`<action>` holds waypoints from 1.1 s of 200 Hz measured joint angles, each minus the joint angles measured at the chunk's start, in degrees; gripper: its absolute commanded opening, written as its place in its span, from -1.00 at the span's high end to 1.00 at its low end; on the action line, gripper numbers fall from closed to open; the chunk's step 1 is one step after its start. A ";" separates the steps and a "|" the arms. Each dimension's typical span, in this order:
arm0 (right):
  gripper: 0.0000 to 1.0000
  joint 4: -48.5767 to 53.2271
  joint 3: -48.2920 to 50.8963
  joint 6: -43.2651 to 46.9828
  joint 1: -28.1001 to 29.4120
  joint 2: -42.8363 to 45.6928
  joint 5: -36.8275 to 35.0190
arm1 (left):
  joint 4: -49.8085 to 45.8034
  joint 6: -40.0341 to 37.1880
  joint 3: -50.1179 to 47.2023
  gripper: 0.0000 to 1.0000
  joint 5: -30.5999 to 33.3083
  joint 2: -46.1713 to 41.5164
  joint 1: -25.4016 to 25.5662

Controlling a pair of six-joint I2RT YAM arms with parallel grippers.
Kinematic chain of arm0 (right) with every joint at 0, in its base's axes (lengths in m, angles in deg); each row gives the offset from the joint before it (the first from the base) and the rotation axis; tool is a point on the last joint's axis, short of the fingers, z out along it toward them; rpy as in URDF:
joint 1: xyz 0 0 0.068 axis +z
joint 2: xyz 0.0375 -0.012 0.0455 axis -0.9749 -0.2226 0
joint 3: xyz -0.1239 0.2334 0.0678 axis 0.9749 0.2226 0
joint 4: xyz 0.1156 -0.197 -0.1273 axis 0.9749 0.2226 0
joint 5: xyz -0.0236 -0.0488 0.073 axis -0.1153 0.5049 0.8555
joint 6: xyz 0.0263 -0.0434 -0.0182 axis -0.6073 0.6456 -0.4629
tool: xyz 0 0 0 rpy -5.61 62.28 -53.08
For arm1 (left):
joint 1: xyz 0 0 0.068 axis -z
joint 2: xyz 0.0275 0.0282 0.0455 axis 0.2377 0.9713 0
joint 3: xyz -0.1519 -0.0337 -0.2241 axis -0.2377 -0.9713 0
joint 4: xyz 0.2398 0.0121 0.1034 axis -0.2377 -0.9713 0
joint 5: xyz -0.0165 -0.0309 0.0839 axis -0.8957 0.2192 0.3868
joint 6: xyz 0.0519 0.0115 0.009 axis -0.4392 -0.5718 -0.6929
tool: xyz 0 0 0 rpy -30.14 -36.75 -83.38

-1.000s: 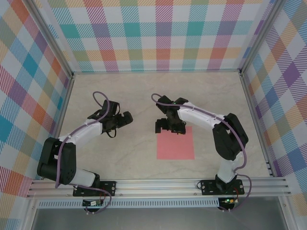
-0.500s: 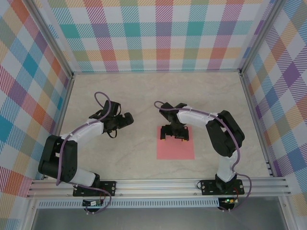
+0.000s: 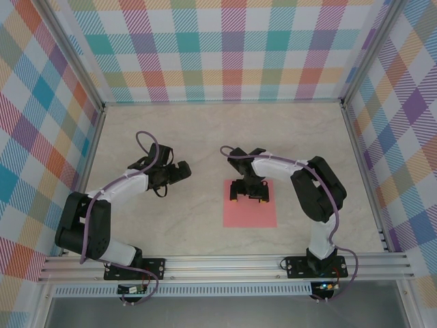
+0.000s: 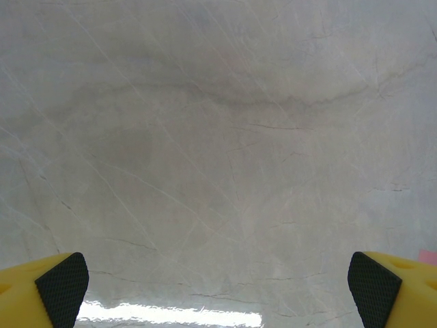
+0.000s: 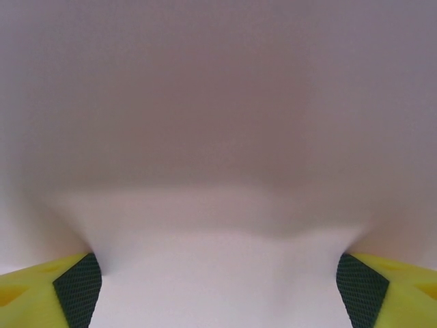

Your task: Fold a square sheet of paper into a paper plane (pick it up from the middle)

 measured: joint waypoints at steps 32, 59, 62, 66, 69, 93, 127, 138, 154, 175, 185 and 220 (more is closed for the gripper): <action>-0.76 -0.09 0.31 0.00 -0.07 0.00 0.24 | -0.02 0.00 0.00 -1.00 0.00 0.20 0.02; -0.66 0.07 0.31 0.02 -0.17 -0.02 0.28 | -0.02 0.00 0.00 -1.00 0.02 0.20 0.02; -0.64 0.07 0.31 0.11 -0.24 0.04 0.24 | -0.02 0.00 0.00 -1.00 0.02 0.20 0.02; -0.60 0.07 0.33 0.07 -0.26 0.11 0.26 | -0.02 0.00 0.00 -1.00 0.02 0.20 0.02; -0.56 0.07 0.35 0.13 -0.28 0.20 0.22 | -0.02 0.00 0.00 -1.00 0.02 0.20 0.02; -0.16 0.00 0.79 0.26 -0.55 0.83 0.31 | -0.02 0.28 0.00 -1.00 0.00 0.20 0.02; 0.43 -2.27 1.79 0.26 -0.52 2.36 2.25 | 0.55 2.56 -0.07 -1.00 -2.12 0.20 0.04; 0.49 -3.72 2.03 0.00 -0.52 3.28 3.50 | 2.21 3.91 -0.52 -1.00 -3.91 0.15 0.11; 0.53 -6.23 2.19 0.24 -0.52 5.97 6.05 | 4.37 5.95 -1.97 -1.00 -6.40 -0.17 0.15; 0.50 -12.44 2.82 0.61 -0.66 11.32 12.68 | 7.80 9.33 -5.25 -1.00 -9.81 -1.75 0.24; 0.50 -16.74 3.26 0.61 -0.92 13.29 17.42 | 9.75 10.95 -6.80 -1.00 -11.54 -2.60 0.28; 0.47 -29.33 3.48 -0.61 -1.84 12.22 30.05 | 18.73 17.11 -11.32 -1.00 -16.87 -3.63 0.39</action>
